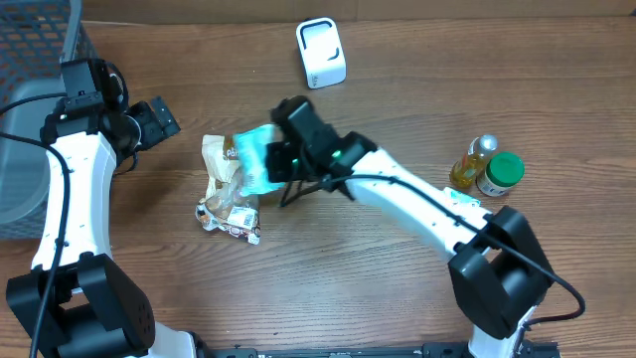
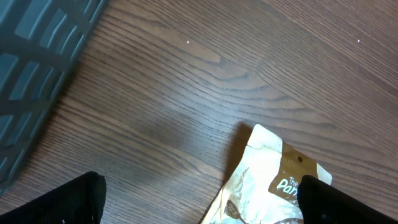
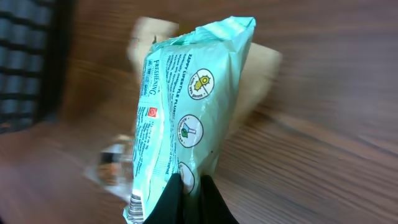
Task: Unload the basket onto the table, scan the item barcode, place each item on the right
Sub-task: 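Pull the wipes pack right off the pouch with the right gripper, then set the wipes pack on the table and open the right gripper, then swing the left gripper from the basket toward the wipes pack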
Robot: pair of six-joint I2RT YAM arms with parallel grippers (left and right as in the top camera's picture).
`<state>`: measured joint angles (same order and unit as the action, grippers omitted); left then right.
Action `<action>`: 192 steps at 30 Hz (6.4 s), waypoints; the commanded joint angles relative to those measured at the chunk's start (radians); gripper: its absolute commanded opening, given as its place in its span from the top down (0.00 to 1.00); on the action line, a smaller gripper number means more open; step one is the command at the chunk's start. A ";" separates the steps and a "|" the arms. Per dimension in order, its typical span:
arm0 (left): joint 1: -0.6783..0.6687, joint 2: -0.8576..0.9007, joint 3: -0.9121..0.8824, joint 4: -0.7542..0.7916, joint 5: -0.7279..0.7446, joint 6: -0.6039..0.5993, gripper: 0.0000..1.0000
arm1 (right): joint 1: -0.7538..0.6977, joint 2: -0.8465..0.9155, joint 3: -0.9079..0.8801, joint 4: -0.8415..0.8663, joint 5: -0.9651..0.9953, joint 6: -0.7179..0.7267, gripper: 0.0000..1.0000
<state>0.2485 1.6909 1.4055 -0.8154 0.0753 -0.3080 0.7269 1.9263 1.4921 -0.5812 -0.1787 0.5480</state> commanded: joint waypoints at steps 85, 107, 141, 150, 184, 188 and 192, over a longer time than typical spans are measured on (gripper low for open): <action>-0.013 0.002 0.017 0.002 0.003 -0.006 0.00 | -0.105 0.018 -0.144 -0.209 0.137 0.207 0.20; -0.013 0.002 0.017 0.002 0.003 -0.006 0.01 | -0.185 -0.002 -0.072 -0.200 0.150 0.158 0.05; -0.013 0.002 0.017 0.049 -0.213 0.016 0.00 | -0.185 -0.002 -0.072 -0.204 0.212 0.158 0.00; -0.013 0.002 0.017 0.014 0.336 -0.074 0.00 | -0.185 -0.002 -0.072 -0.194 0.212 0.158 0.00; -0.565 0.006 -0.013 -0.097 -0.020 -0.119 0.43 | -0.269 -0.002 -0.072 -0.278 0.230 0.159 0.00; -0.566 0.006 -0.013 -0.101 0.004 -0.119 0.09 | -0.269 -0.002 -0.072 -0.272 0.230 0.159 0.00; -0.568 0.011 -0.021 -0.089 0.003 -0.124 0.88 | -0.269 -0.002 -0.072 -0.259 0.145 0.158 0.23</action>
<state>-0.3141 1.6909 1.3994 -0.9138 0.0742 -0.4229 0.4583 1.9442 1.3933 -0.8471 0.0113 0.7090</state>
